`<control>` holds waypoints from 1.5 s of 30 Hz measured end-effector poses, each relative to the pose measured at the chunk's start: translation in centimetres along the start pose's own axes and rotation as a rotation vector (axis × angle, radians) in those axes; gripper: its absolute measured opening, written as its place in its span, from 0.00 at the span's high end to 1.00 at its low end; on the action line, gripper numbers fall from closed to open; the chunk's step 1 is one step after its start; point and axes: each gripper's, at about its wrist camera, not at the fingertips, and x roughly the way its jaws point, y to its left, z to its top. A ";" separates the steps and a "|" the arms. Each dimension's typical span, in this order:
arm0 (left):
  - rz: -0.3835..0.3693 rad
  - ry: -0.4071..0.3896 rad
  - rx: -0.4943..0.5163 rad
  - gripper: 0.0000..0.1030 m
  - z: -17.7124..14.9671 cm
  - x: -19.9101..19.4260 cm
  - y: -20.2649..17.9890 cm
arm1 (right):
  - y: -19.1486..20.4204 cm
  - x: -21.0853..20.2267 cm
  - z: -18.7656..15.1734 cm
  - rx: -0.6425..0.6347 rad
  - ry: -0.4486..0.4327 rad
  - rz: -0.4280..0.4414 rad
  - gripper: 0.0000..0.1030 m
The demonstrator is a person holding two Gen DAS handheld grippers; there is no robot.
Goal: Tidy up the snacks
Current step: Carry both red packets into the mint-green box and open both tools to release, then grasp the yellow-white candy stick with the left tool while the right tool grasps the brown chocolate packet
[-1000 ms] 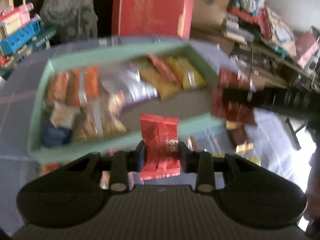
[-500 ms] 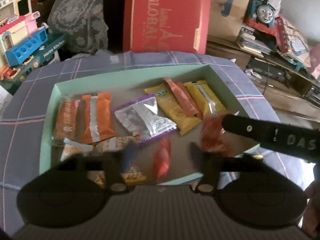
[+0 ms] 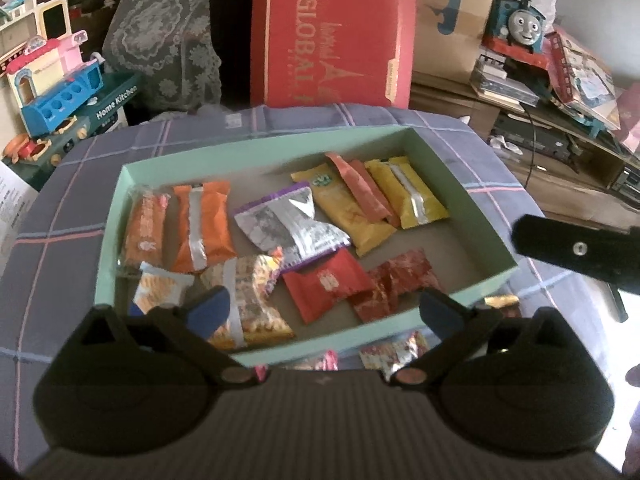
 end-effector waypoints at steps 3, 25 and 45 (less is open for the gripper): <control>-0.014 0.011 0.012 0.00 -0.9 -0.4 -0.9 | -1.8 -1.6 -0.6 0.023 -0.011 -0.031 0.00; -0.145 0.080 0.706 0.00 -8.1 4.3 -16.8 | -14.0 -5.0 -6.5 0.235 0.026 -0.116 0.00; -0.166 0.226 0.296 0.77 -7.3 5.7 -9.1 | -10.9 0.8 -7.2 0.153 0.101 -0.086 0.31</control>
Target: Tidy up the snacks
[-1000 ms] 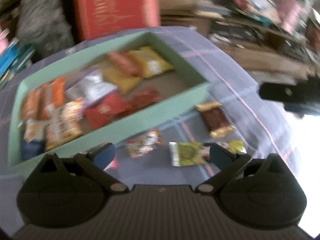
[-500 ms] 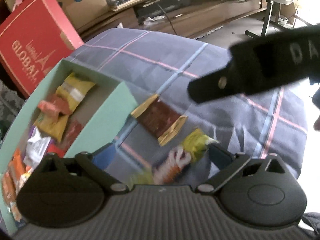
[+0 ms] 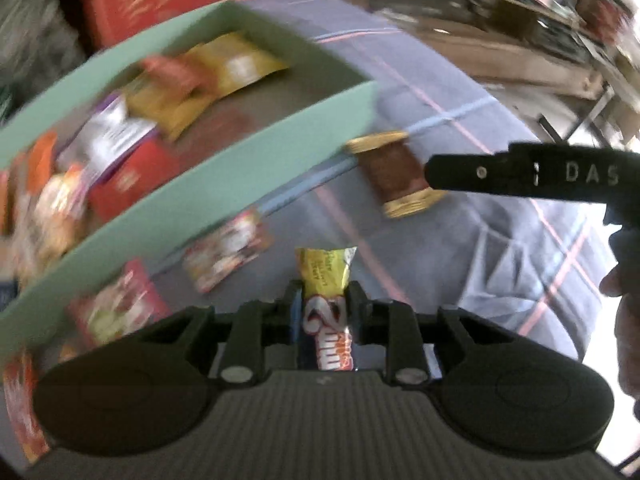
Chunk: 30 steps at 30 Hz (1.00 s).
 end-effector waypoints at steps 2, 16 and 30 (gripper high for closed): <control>0.016 -0.009 -0.035 0.77 -0.6 -0.2 1.5 | 1.3 1.0 -0.2 -0.029 0.010 -0.011 0.32; -0.039 -0.051 -0.119 0.72 -1.7 -0.8 4.3 | 7.0 3.9 -2.3 -0.356 -0.031 -0.205 0.65; -0.025 -0.074 -0.035 0.82 -2.0 -2.6 1.9 | 3.6 -0.3 -1.7 -0.133 -0.014 -0.084 0.65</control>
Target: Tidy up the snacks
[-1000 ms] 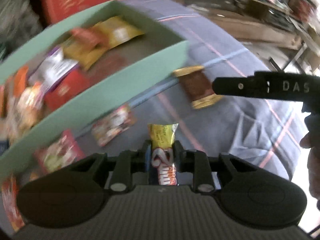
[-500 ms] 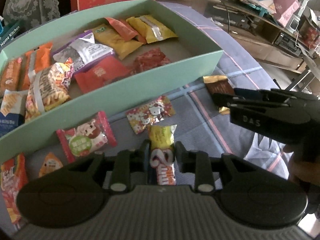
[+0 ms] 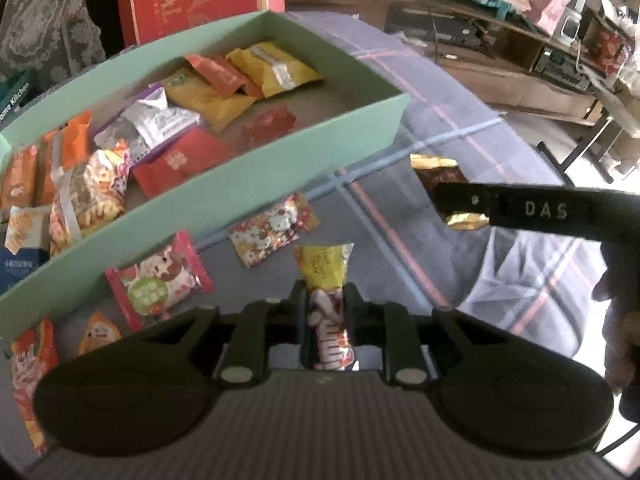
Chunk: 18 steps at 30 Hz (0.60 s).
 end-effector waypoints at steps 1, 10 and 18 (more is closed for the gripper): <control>-0.005 -0.007 -0.002 0.82 0.2 -0.4 0.0 | -0.1 -0.3 0.1 0.005 -0.006 0.005 0.65; -0.013 -0.113 -0.049 0.82 4.6 -3.7 0.4 | 1.1 -1.7 2.7 -0.037 -0.025 0.032 0.85; -0.011 -0.099 -0.089 0.82 3.9 -3.9 1.3 | 1.8 -0.4 0.4 -0.039 0.036 0.021 0.64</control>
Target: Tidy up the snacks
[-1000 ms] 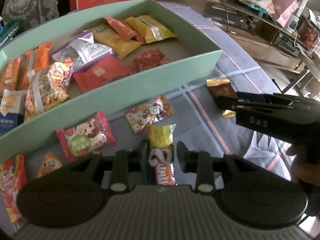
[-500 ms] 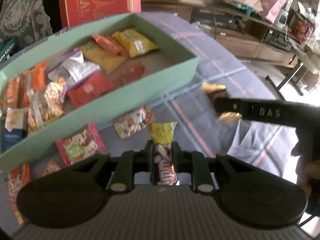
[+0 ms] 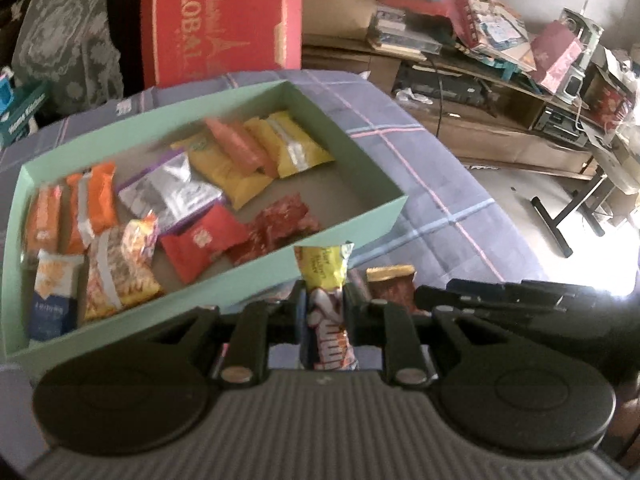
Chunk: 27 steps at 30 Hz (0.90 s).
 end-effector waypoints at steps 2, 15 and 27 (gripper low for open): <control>0.005 0.007 -0.015 0.82 -0.4 0.0 0.6 | 0.8 0.7 -0.7 -0.032 0.007 -0.014 0.64; 0.021 0.028 -0.087 0.82 -1.3 0.4 3.2 | 4.6 3.2 -2.1 -0.264 -0.019 -0.129 0.67; 0.010 0.024 -0.105 0.82 -1.9 0.1 3.4 | 4.3 2.1 -1.8 -0.205 -0.022 -0.154 0.75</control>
